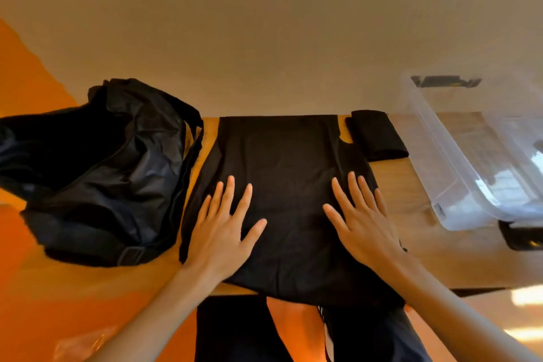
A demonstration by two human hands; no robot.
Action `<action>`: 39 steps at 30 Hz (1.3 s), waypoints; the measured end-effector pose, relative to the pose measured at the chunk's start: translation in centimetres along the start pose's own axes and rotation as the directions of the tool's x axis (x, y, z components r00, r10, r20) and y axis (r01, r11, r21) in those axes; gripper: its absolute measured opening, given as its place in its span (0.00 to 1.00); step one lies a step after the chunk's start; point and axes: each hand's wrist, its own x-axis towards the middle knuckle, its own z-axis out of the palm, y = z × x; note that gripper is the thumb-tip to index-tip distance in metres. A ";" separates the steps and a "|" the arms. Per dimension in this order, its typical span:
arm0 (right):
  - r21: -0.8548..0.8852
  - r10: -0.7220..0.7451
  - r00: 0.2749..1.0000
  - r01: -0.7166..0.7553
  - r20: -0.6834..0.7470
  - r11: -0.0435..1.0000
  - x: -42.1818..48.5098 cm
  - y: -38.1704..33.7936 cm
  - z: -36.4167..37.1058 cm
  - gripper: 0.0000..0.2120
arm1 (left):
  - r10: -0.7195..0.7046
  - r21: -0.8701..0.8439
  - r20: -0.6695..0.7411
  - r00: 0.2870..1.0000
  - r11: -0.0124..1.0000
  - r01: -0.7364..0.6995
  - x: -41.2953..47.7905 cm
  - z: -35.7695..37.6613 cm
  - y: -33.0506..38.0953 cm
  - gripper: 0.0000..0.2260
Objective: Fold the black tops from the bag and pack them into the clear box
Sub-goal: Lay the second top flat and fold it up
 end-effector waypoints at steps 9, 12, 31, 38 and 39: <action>0.196 0.099 0.963 -0.050 -0.249 0.979 -7.8 1.7 0.2 0.35 | -0.317 -0.145 -0.310 0.897 0.948 0.285 -8.2 -0.3 -1.1 0.35; 0.258 0.276 0.900 -0.193 -0.338 0.947 -10.1 1.4 0.9 0.35 | -0.386 -0.177 -0.280 0.879 0.921 0.348 -10.1 0.4 -1.0 0.33; 0.732 0.398 0.917 -0.254 -0.025 0.632 -11.1 3.6 -1.2 0.14 | -0.540 -0.943 0.003 0.842 0.277 0.181 -10.7 -3.5 1.0 0.19; 0.832 0.373 0.925 -0.145 -0.078 0.535 -12.5 4.4 -1.8 0.18 | -0.566 -0.965 0.030 0.824 0.197 0.171 -11.6 -2.6 0.4 0.07; 0.854 0.371 0.922 -0.101 -0.112 0.510 -12.7 4.3 -1.8 0.17 | -0.550 -0.956 0.001 0.835 0.246 0.162 -11.9 -2.5 0.5 0.05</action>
